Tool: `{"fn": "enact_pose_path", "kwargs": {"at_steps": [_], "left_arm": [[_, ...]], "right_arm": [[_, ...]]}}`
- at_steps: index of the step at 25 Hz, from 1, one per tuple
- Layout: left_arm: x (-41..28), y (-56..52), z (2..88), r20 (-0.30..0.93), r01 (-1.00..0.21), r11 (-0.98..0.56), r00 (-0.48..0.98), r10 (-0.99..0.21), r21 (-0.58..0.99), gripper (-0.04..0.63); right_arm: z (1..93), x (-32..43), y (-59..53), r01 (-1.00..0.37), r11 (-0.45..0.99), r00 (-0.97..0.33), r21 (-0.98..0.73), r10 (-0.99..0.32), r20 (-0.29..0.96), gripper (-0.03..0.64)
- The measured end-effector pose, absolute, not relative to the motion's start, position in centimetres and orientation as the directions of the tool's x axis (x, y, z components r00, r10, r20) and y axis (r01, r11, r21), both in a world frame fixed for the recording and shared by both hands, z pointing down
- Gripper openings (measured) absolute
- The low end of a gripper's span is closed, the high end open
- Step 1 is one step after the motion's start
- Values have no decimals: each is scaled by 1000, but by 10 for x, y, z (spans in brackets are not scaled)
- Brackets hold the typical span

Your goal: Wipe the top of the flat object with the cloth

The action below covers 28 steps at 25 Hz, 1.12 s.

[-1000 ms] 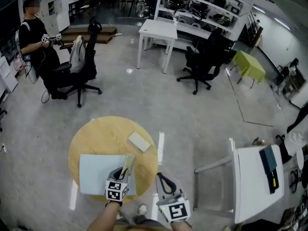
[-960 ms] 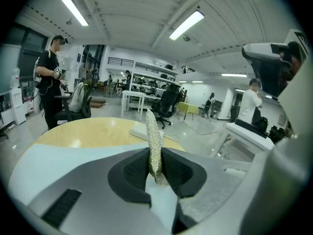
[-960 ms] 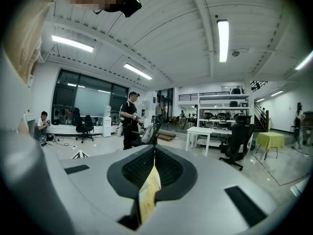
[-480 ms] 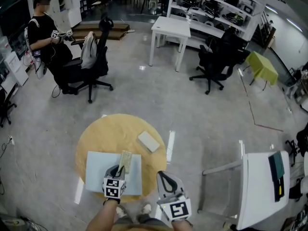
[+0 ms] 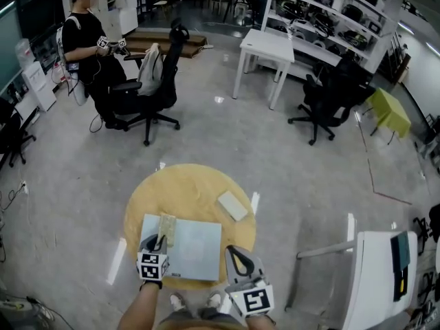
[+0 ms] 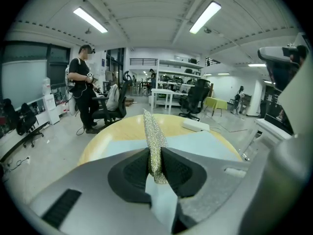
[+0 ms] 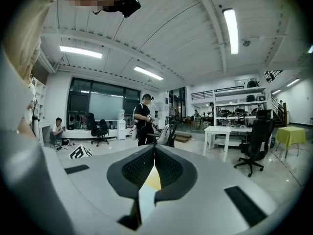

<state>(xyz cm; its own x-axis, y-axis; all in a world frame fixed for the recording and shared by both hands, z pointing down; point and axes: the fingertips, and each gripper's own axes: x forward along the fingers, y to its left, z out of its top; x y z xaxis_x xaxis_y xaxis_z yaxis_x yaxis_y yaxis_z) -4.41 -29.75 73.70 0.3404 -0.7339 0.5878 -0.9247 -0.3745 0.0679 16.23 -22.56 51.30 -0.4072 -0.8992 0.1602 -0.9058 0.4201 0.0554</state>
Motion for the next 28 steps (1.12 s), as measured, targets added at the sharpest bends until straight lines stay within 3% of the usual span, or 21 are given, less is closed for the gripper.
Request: {"fn": "enact_pose_path", "kwargs": {"at_steps": [7, 28], "left_arm": [[-124, -308, 736, 599, -947, -316, 283, -749, 54, 60], [-201, -310, 721, 574, -953, -303, 263, -776, 27, 60]], "right_arm": [[507, 113, -232, -908, 414, -400, 55, -900, 174, 2], [492, 57, -221, -925, 374, -363, 63, -921, 140, 2]]}}
